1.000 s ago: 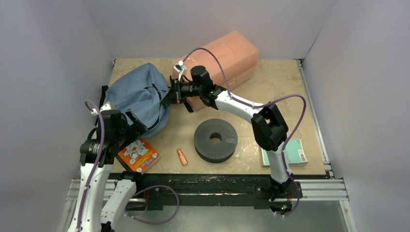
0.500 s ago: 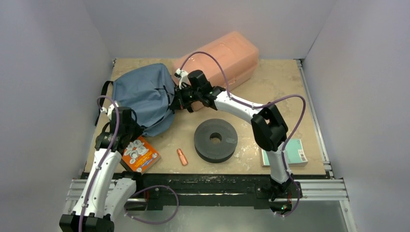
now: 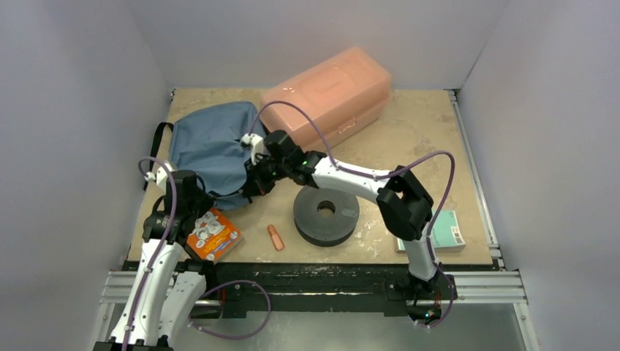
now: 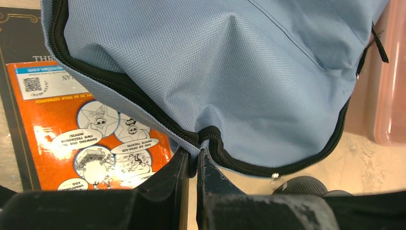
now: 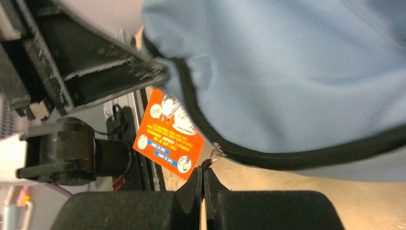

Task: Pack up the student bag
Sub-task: Unzip the student bag at the center of the board.

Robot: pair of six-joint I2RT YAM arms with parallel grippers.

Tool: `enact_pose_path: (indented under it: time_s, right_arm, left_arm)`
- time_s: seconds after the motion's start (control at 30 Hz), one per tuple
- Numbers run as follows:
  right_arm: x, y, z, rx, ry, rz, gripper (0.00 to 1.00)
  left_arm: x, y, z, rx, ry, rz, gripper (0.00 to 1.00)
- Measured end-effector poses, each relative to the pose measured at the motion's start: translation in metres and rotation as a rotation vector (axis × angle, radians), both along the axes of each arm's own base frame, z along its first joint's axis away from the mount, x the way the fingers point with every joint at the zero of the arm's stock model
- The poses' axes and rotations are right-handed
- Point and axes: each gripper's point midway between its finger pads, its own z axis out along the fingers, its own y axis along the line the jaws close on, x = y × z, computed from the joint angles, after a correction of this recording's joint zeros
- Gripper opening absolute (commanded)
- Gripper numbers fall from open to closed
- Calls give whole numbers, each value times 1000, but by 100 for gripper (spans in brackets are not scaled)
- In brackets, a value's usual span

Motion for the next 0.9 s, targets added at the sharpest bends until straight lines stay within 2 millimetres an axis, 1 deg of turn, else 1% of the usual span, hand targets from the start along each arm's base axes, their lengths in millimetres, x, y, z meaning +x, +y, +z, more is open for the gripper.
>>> enact_pose_path:
  time_s: [0.03,0.17,0.2,0.23,0.27,0.37,0.5,0.57,0.63,0.67,0.77,0.9]
  right_arm:
    - [6,-4,3,15,24,-4,0]
    - [54,-29,13,69,93,-90,0]
    - [59,-33,14,78,99,-105,0]
    - [60,-34,14,82,103,-109,0]
    - [56,-34,13,85,101,-108,0]
    - [28,-29,9,65,85,-81,0]
    - [-10,-7,10,41,-14,-13,0]
    - [-20,-2,9,34,-31,10,0]
    - [-22,1,10,37,-28,16,0]
    - [-22,1,11,41,-23,21,2]
    - [-15,-2,18,61,1,20,21]
    - [-14,-3,24,86,64,8,41]
  left_arm:
    - [0,0,1,-2,-3,-2,0]
    - [4,-5,8,-20,-51,-20,0]
    - [4,-7,12,-27,-74,-28,0]
    - [4,-7,13,-28,-77,-29,0]
    - [4,-7,14,-28,-84,-32,0]
    - [2,-8,13,-27,-83,-37,0]
    - [0,-12,10,-41,-68,-56,0]
    - [-1,-14,10,-47,-65,-66,0]
    - [-2,-15,9,-51,-61,-72,0]
    - [-2,-15,8,-53,-61,-74,0]
    - [-4,-18,8,-58,-67,-91,0]
    - [-5,-21,10,-61,-85,-117,0]
